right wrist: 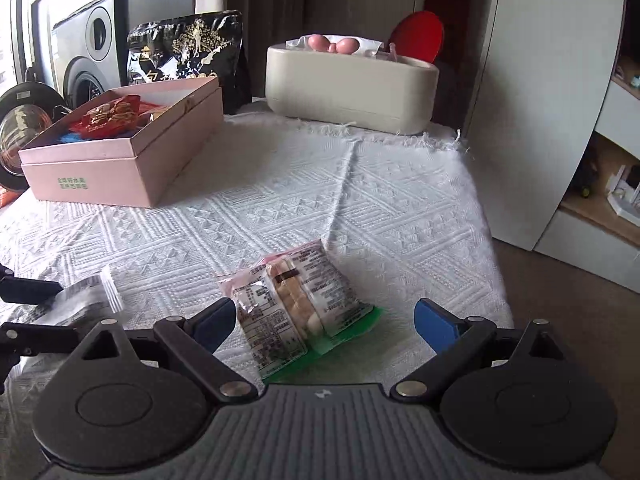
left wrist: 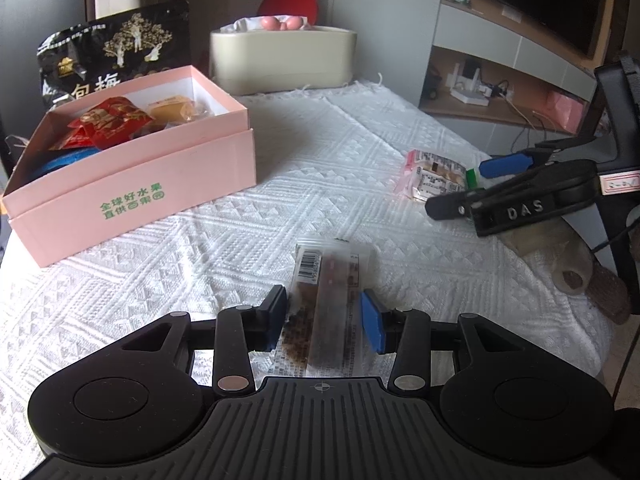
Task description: Organize snacks
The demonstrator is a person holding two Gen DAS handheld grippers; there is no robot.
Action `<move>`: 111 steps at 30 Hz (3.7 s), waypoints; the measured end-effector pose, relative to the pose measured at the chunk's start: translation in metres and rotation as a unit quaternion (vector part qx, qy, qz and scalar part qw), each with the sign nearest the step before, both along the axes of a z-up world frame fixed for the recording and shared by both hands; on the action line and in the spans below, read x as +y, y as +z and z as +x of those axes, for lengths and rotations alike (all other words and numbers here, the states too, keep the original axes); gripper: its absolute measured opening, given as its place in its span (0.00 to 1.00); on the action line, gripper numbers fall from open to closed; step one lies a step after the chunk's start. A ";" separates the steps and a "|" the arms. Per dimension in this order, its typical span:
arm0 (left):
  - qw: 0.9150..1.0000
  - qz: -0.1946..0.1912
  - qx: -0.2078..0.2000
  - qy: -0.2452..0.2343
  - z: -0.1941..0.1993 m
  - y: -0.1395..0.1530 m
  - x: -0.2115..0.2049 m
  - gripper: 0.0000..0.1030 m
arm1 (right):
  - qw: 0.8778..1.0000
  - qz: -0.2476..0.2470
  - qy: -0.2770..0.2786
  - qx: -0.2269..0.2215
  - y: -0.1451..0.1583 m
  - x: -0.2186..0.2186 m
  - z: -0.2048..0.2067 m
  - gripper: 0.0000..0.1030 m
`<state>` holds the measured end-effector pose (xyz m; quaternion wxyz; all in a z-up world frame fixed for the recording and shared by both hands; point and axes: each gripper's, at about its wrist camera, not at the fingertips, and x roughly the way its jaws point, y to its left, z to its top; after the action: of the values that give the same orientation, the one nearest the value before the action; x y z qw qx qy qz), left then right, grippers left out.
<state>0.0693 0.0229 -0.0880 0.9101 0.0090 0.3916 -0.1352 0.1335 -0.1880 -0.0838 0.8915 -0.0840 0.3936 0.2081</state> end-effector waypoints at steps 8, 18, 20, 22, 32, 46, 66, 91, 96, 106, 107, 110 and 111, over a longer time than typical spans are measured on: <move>1.000 0.000 -0.003 0.010 -0.002 0.000 -0.002 0.46 | 0.996 0.066 0.042 0.031 0.014 0.000 -0.013 0.94; 1.000 0.015 -0.011 0.016 -0.006 0.000 -0.009 0.47 | 0.996 0.051 -0.065 0.046 -0.006 0.031 0.026 0.94; 1.000 0.020 -0.008 0.017 -0.007 0.001 -0.011 0.47 | 0.997 0.023 -0.067 0.029 -0.008 0.042 0.028 0.88; 1.000 0.020 -0.001 0.017 -0.007 0.002 -0.011 0.47 | 0.998 0.010 -0.060 0.015 -0.007 0.048 0.026 0.77; 1.000 0.005 -0.006 0.021 -0.014 0.000 -0.005 0.43 | 0.999 0.035 0.000 0.028 0.027 0.028 -0.010 0.30; 0.996 -0.024 -0.054 0.066 -0.060 0.029 0.029 0.38 | 0.997 0.040 0.050 -0.048 0.083 0.020 -0.058 0.17; 0.991 -0.049 0.020 0.122 -0.041 0.011 0.044 0.38 | 0.987 -0.015 0.156 0.027 0.011 0.051 -0.094 0.65; 0.988 -0.045 0.022 0.144 -0.035 0.008 0.044 0.39 | 0.988 -0.143 0.009 -0.060 0.004 0.030 -0.053 0.73; 0.990 -0.021 0.010 0.138 -0.035 0.007 0.033 0.40 | 0.981 -0.175 -0.054 -0.070 0.008 -0.007 -0.053 0.73; 0.993 -0.006 -0.002 0.122 -0.035 0.003 0.029 0.43 | 0.987 0.051 -0.141 0.053 -0.001 0.019 0.003 0.76; 0.993 -0.006 -0.003 0.120 -0.035 0.003 0.029 0.43 | 0.987 0.039 -0.147 0.048 -0.003 0.026 0.006 0.76; 0.993 -0.003 -0.003 0.116 -0.035 0.003 0.029 0.44 | 0.990 0.037 -0.133 0.039 -0.004 0.033 0.010 0.68; 0.993 -0.002 -0.002 0.116 -0.035 0.003 0.028 0.44 | 0.991 0.033 -0.125 0.038 -0.003 0.035 0.009 0.65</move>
<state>0.0338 0.0511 -0.0853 0.9205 -0.0379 0.3879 -0.0295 0.1424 -0.1535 -0.0866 0.8974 0.0036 0.4271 0.1107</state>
